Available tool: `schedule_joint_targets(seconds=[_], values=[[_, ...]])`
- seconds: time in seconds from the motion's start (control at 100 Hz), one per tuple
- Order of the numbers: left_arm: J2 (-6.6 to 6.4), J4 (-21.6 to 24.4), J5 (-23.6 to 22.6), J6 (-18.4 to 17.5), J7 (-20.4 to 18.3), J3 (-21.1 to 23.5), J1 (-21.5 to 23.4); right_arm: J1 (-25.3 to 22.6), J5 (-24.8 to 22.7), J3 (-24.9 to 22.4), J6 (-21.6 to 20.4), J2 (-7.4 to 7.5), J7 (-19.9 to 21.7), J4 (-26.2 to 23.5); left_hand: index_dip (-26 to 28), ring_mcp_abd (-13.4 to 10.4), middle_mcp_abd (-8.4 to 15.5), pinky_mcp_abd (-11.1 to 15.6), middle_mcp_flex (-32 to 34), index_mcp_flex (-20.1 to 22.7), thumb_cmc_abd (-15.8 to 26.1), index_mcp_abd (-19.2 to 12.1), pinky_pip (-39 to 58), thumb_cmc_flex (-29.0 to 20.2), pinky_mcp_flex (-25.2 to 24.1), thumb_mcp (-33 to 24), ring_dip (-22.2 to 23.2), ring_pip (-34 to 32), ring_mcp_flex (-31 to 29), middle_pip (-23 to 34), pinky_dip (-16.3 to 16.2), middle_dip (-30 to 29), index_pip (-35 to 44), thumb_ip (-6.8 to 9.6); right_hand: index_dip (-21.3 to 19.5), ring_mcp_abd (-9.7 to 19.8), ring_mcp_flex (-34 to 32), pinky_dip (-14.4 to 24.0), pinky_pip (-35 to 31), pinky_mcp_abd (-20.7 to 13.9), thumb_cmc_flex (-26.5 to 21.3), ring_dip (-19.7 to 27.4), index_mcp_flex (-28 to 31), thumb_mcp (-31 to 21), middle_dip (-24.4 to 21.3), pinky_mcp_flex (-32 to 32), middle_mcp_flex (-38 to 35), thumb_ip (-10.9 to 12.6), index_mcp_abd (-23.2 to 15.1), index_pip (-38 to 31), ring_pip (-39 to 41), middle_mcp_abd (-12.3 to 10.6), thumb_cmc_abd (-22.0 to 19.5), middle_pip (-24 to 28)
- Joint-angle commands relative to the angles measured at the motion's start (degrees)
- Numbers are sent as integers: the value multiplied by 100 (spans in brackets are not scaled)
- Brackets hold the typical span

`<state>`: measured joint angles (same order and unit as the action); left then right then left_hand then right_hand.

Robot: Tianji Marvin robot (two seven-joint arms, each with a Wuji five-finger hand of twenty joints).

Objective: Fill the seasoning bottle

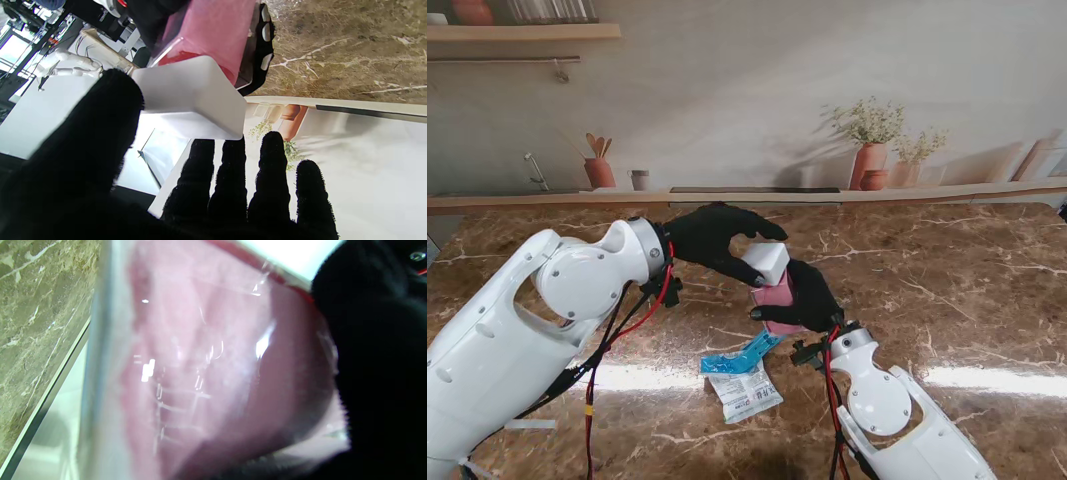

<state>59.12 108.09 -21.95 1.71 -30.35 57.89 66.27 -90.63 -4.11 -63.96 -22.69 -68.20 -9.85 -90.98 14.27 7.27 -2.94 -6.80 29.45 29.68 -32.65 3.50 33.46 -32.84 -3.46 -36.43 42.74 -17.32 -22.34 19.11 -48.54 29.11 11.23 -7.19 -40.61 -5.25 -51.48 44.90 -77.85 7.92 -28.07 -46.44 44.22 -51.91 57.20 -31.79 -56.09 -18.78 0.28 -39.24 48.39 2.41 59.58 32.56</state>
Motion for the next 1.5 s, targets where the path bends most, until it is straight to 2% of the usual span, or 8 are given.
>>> schedule_joint_targets(seconds=[0.0,0.26,0.31,0.6,0.97,1.19,1.31,1.49], values=[[4,-39,-33,9,-37,-57,-72,-1,32,-6,-7,-34,70,-18,365,124,204,-104,275,106,-88,-281,275,-178,-72,-345,216,-181,-296,191,-137,299,1009,69,-579,583,-658,53,-240,-46,-1488,-296,1029,-1513,202,16,-469,321,-1865,-1178,983,-872,-2133,509],[9,-158,-337,-104,-65,-370,-395,19,57,4,-38,-49,32,-11,1871,142,442,-413,1364,361,-93,-843,1375,-182,480,-704,356,-529,-1418,260,-204,102,2895,-1,-578,578,-666,57,-243,-38,-1489,-300,1034,-1517,204,15,-477,320,-1866,-1177,993,-868,-2134,511],[38,-180,-381,-93,53,-416,-415,26,60,11,-41,-50,32,-6,2033,188,440,-485,1874,660,-140,-1093,1685,-602,652,-185,457,-769,-1864,474,-253,101,3320,-369,-578,577,-666,57,-244,-38,-1486,-300,1034,-1515,205,14,-473,318,-1865,-1177,994,-865,-2134,511],[124,-190,-333,289,316,-562,-461,20,68,15,-40,-62,-10,-34,176,352,142,-719,3736,1844,500,-684,2980,-1014,1409,745,669,-1859,-3473,920,-612,-182,3367,-307,-579,576,-664,60,-243,-35,-1489,-298,1032,-1518,206,16,-483,319,-1859,-1176,994,-866,-2137,514],[97,-90,-520,200,240,-553,-505,-34,232,-37,67,-74,-8,-158,179,248,295,-739,3680,1820,275,-914,2944,-1150,1312,713,640,-1902,-3357,1051,-537,-116,3567,-261,-580,567,-682,72,-266,-27,-1490,-309,1048,-1514,212,5,-495,318,-1839,-1185,1020,-851,-2141,520],[69,-2,-677,-32,176,-510,-522,-91,514,-65,257,-59,147,-324,186,160,651,-506,3611,1487,28,-1366,2349,-1820,864,-859,490,-1125,-2445,-760,-316,1247,3249,-391,-567,556,-712,85,-306,-14,-1487,-308,1055,-1533,209,-16,-527,317,-1812,-1186,1048,-826,-2138,527],[41,9,-690,-253,92,-465,-540,-104,527,-74,312,-53,173,-363,580,-165,881,-346,2518,1337,176,-1433,1800,-1888,494,-2187,732,-346,-1791,-183,-228,65,2269,-162,-563,553,-708,87,-313,-13,-1487,-308,1055,-1532,212,-9,-527,314,-1814,-1184,1055,-826,-2141,528],[-53,59,-486,-357,-330,-403,-599,-110,515,-73,338,-50,176,-392,239,-269,889,-129,1186,488,331,-1579,1141,-1915,18,-2369,-345,178,-848,-519,-56,-1035,1351,136,-564,559,-705,87,-321,-14,-1490,-307,1057,-1528,217,-7,-526,314,-1812,-1187,1063,-823,-2145,529]])
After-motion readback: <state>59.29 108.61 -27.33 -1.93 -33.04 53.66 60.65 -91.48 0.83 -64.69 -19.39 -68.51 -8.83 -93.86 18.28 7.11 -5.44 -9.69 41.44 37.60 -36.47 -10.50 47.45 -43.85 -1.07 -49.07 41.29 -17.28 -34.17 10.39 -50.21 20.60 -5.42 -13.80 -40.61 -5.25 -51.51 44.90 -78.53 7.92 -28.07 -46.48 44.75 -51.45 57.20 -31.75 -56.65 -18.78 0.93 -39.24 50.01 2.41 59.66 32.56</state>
